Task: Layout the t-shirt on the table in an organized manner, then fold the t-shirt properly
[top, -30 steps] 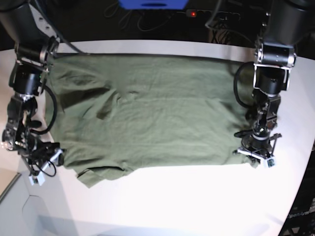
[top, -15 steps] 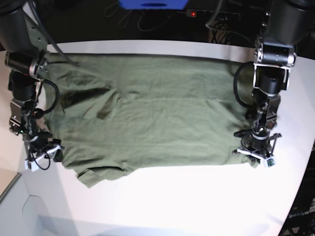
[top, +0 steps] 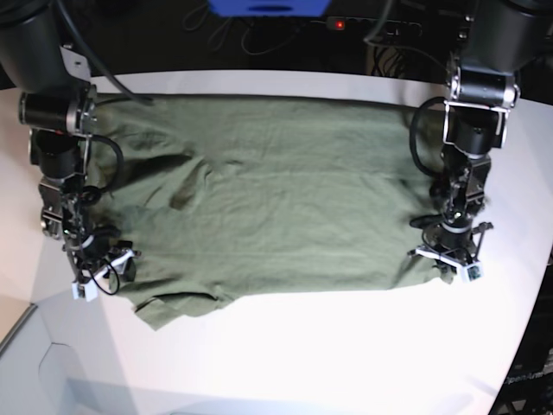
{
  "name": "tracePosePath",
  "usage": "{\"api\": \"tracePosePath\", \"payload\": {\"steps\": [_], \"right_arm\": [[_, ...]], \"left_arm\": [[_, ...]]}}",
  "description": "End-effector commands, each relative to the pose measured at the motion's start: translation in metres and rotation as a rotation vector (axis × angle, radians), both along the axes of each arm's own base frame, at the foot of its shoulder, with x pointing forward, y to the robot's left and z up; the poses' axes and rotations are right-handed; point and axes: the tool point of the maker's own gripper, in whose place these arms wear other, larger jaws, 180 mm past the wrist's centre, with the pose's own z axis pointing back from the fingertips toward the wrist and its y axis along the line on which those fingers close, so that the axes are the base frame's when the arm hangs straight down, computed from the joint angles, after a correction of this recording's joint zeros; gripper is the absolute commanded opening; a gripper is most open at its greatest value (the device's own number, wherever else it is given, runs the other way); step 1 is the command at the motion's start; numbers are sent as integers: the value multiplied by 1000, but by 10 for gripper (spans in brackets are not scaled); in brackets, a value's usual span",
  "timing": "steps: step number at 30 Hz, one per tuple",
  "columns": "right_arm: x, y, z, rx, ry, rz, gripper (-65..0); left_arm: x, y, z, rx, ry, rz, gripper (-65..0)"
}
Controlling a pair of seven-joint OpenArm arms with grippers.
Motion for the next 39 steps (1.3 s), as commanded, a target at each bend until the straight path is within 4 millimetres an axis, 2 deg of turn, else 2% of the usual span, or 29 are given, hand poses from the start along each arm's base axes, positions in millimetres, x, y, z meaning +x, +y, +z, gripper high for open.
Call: {"api": "tracePosePath", "payload": {"steps": [1,3,9,11,13,15,17,20,22,26,30,34,39], "right_arm": [[16,-3,23,3,-63,-4,-372],[17,-2,23,4,-66,-3,-403],[18,-4,26,3,-75,-8,-603],[18,-6,27,0,-76,-10,-640],[19,-7,30,-1,-83,-9,-648],[23,-11,44,-22,-124,-2,-649],[16,-13,45,-45,-138,10,-650],[8,-9,61,-95,-203,45,-650],[-1,-12,70,-111,-243,40,-650],[-18,-27,77,-112,-260,-15,-648],[-38,-52,85,-114,-272,-99,-648],[-59,-51,85,-134,-275,-104,-646],[-73,-42,79,-138,-269,-90,-646]], "left_arm": [[12,6,19,12,-53,4,-573],[9,13,20,27,-54,6,-573],[10,16,23,30,-59,9,-573],[12,16,26,28,-67,11,-574],[18,12,37,27,-101,1,-574],[25,5,53,29,-146,-21,-574],[24,-1,59,28,-168,-38,-574],[24,-12,71,24,-210,-64,-574],[23,-16,73,23,-221,-72,-574],[15,-16,66,22,-207,-73,-574],[12,-14,64,24,-208,-70,-574],[9,-20,70,24,-228,-86,-574],[7,-30,81,21,-264,-108,-574]]}}
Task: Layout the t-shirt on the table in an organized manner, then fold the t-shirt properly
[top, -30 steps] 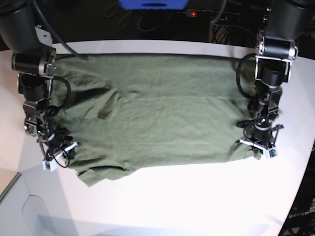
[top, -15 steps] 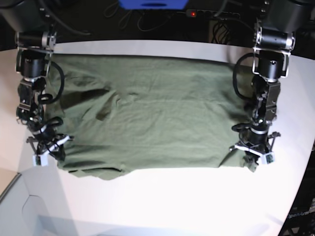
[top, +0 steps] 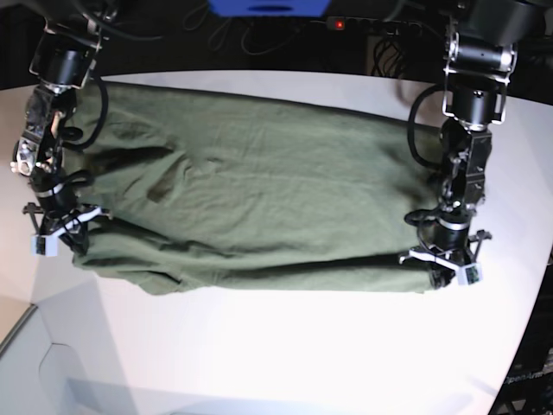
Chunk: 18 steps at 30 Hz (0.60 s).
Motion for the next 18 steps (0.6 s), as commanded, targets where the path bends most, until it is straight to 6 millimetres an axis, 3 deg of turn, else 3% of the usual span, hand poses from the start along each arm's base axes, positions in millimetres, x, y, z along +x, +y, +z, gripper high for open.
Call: {"api": "tracePosePath", "payload": {"steps": [1,10,13,18], "right_arm": [[10,-5,25,-13,-77,2,-646],[9,-6,21,-11,-65,1,-646],[9,-5,20,-12,-64,3,-646],[10,-4,21,-12,-66,4,-645]], "left_arm": [[10,5,24,10,-71,7,-574],[-10,-8,30,9,-105,-27,-575],[-23,8,33,-7,-122,19,-575],[-25,28,33,-22,-105,76,-569]]}}
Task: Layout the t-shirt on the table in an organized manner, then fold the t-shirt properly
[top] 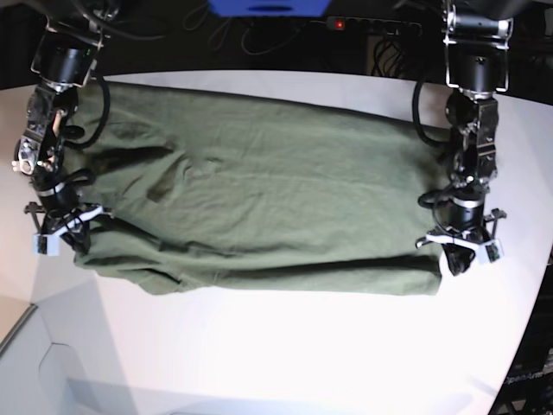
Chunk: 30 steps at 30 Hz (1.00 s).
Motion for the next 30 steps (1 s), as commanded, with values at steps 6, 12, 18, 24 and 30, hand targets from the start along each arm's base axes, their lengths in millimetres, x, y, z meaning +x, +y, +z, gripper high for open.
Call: {"api": "tracePosePath", "payload": {"steps": [6,12,18,24,30], "right_arm": [[11,-4,22,-11,-68,4,-645],[11,-4,22,-13,-66,5,-645],[12,-4,22,-13,-67,6,-645],[10,-4,20,-13,-62,6,-645],[9,-4,19,-13,-54,6,-645]], "left_arm": [[29,28,38,-54,-1,56,-568],[46,32,60,-76,-18,64,-382],[49,23,45,-72,20,39,-121],[58,15,-4,-145,124,79,-120],[72,-13,-8,-114,142,11,-120]]}}
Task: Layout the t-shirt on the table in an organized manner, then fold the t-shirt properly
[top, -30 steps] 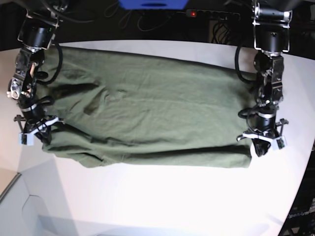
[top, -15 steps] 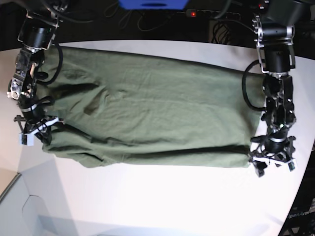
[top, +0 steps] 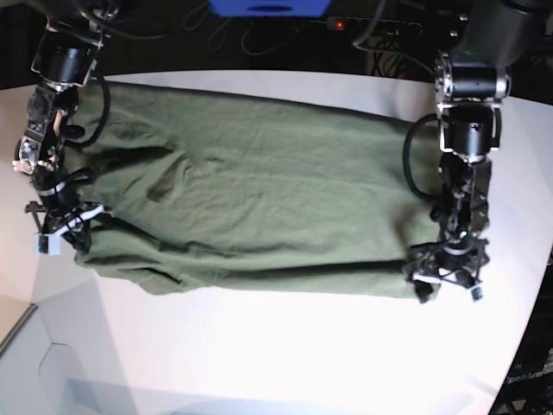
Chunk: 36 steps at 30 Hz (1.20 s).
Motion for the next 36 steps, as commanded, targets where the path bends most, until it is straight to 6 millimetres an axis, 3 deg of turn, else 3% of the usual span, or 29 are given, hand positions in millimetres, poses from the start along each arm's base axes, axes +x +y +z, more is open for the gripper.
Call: {"api": "tracePosePath", "payload": {"steps": [1,8,15,24,28,33,36], "right_arm": [[9,-5,19,-9,-52,3,-645],[10,-4,18,-11,-31,5,-645],[11,-4,19,-12,-36,5,-645],[13,-4,21,-10,-40,4,-645],[15,-4,22,-9,-43,4,-645],[15,-4,23,-9,-44,5,-645],[17,3,21,-14,-39,26,-645]], "left_arm": [[12,0,20,16,-53,-12,-120],[9,-26,7,44,-21,-89,-120],[-15,-53,-28,78,64,-183,-120],[-44,-58,-58,82,151,-213,-120],[-44,-49,-31,117,83,-237,-120],[-38,-53,40,183,-103,-299,-120],[-32,-26,69,182,-171,-219,-120]]}}
